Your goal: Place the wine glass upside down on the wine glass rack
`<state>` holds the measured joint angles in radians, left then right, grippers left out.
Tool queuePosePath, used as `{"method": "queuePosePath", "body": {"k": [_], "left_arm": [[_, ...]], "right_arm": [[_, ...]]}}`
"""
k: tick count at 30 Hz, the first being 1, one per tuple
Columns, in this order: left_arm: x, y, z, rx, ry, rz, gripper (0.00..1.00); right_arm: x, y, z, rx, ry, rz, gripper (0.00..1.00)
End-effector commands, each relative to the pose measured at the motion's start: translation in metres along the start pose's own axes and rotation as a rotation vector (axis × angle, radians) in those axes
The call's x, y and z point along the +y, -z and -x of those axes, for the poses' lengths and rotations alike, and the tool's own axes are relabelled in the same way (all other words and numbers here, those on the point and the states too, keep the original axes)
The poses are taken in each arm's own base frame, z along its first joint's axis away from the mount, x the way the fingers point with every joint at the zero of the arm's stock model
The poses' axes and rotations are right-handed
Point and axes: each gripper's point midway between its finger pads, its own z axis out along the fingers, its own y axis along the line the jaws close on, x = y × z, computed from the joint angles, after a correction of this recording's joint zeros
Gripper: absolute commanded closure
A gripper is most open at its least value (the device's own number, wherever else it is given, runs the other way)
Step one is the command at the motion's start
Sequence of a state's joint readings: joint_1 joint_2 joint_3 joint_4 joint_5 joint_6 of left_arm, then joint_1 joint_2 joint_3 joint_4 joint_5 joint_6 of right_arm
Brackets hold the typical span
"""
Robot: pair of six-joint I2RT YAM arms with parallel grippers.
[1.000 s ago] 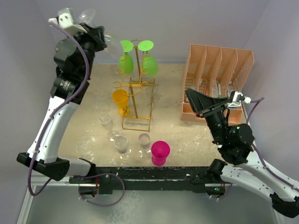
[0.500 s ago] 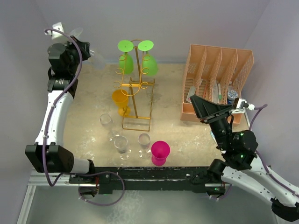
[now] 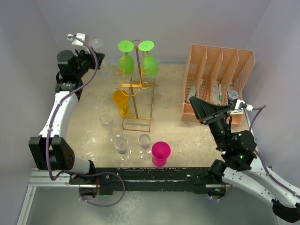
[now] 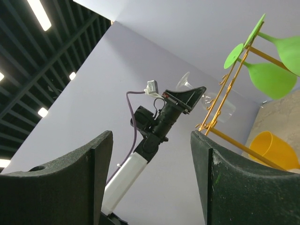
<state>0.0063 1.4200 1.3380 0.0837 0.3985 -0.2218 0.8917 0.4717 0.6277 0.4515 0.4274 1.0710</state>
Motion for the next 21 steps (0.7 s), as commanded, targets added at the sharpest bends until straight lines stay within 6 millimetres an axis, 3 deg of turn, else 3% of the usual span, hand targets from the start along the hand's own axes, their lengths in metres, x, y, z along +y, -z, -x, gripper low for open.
{"method": "queuePosePath", "body": {"k": [1,9,18,21], "left_arm": [[-0.014,-0.007,0.016,-0.067,-0.113,-0.12,1.0],[-0.027,-0.017,-0.003,-0.043,-0.125,-0.249,1.0],[-0.031,-0.032,-0.007,-0.073,-0.045,-0.295,1.0],[-0.043,-0.033,-0.012,-0.071,-0.073,-0.349,1.0]], "right_arm": [[0.008,-0.002,0.005,-0.014,-0.021,0.009,0.31],[0.01,-0.003,0.007,-0.017,-0.018,0.008,0.31],[0.01,-0.008,0.003,-0.009,-0.016,0.002,0.31],[0.01,-0.008,0.003,-0.008,-0.015,0.002,0.31]]}}
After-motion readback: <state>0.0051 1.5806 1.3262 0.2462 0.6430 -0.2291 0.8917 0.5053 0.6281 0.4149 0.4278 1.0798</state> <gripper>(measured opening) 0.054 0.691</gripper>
